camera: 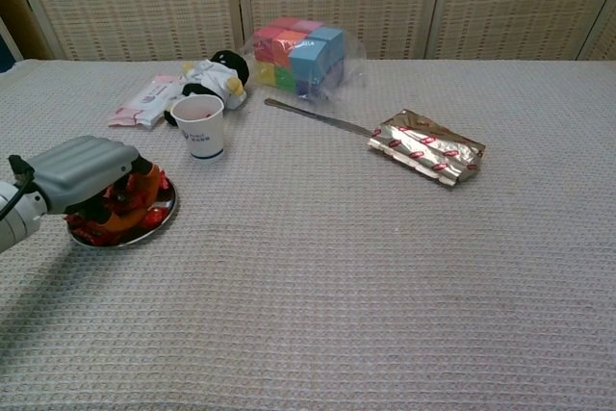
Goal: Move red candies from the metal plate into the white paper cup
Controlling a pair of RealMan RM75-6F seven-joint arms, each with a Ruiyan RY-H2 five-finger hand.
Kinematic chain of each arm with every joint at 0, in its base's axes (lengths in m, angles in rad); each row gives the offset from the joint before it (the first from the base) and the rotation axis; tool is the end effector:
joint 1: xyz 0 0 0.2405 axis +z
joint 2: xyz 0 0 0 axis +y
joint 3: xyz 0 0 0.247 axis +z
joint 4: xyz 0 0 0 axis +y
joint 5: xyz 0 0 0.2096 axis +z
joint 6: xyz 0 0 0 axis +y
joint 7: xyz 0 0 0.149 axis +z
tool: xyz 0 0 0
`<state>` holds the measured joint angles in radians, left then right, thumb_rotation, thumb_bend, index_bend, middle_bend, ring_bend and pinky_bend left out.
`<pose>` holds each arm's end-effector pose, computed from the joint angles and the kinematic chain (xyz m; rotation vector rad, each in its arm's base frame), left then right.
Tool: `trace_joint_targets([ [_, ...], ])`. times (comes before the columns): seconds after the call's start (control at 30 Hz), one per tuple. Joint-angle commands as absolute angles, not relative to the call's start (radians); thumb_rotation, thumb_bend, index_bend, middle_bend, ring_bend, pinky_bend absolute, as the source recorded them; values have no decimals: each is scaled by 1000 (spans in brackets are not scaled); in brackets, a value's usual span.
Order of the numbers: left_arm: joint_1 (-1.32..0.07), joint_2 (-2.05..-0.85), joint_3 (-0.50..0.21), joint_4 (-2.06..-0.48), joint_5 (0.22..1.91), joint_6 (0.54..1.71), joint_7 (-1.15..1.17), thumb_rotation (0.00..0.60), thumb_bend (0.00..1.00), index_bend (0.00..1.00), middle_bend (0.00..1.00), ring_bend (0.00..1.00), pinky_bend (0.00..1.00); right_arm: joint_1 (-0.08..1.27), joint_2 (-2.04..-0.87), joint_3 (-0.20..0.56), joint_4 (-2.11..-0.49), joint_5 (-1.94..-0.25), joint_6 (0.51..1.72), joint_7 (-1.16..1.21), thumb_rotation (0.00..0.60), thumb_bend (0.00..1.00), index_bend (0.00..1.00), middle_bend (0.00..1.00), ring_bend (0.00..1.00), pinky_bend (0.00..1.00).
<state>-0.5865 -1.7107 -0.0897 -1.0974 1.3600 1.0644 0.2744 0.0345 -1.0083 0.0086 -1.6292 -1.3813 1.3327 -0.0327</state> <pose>-0.2214 0.3251 -0.0391 -1.8403 -0.7328 -0.7963 -0.3452 -0.1563 0.1721 1.3769 -1.0278 0.5996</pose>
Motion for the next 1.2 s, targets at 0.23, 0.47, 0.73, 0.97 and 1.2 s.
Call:
trace_joint_targets([
  [0.23, -599, -1706, -113, -1089, 1362, 1077, 265, 600, 608, 706, 695, 636, 1000, 36, -1009, 11, -1630, -1373, 1329, -38, 600, 90, 0, 0, 0, 147],
  [0.47, -615, -1669, -137, -1132, 1359, 1077, 262, 600, 659, 724, 717, 650, 1000, 38, -1011, 13, -1627, -1366, 1324, -41, 600, 90, 0, 0, 0, 148],
  [0.73, -663, -1626, -202, -1198, 1363, 1096, 264, 600, 665, 727, 727, 655, 1000, 41, -1014, 16, -1626, -1356, 1318, -48, 600, 91, 0, 0, 0, 152],
  [0.97, -739, -1644, -272, -1163, 1346, 1058, 207, 600, 663, 727, 728, 656, 1000, 45, -1018, 22, -1620, -1335, 1307, -56, 600, 90, 0, 0, 0, 153],
  [1.2, -840, -1724, -299, -1016, 1350, 1003, 149, 600, 661, 729, 730, 655, 1000, 53, -1024, 29, -1617, -1313, 1292, -70, 600, 90, 0, 0, 0, 156],
])
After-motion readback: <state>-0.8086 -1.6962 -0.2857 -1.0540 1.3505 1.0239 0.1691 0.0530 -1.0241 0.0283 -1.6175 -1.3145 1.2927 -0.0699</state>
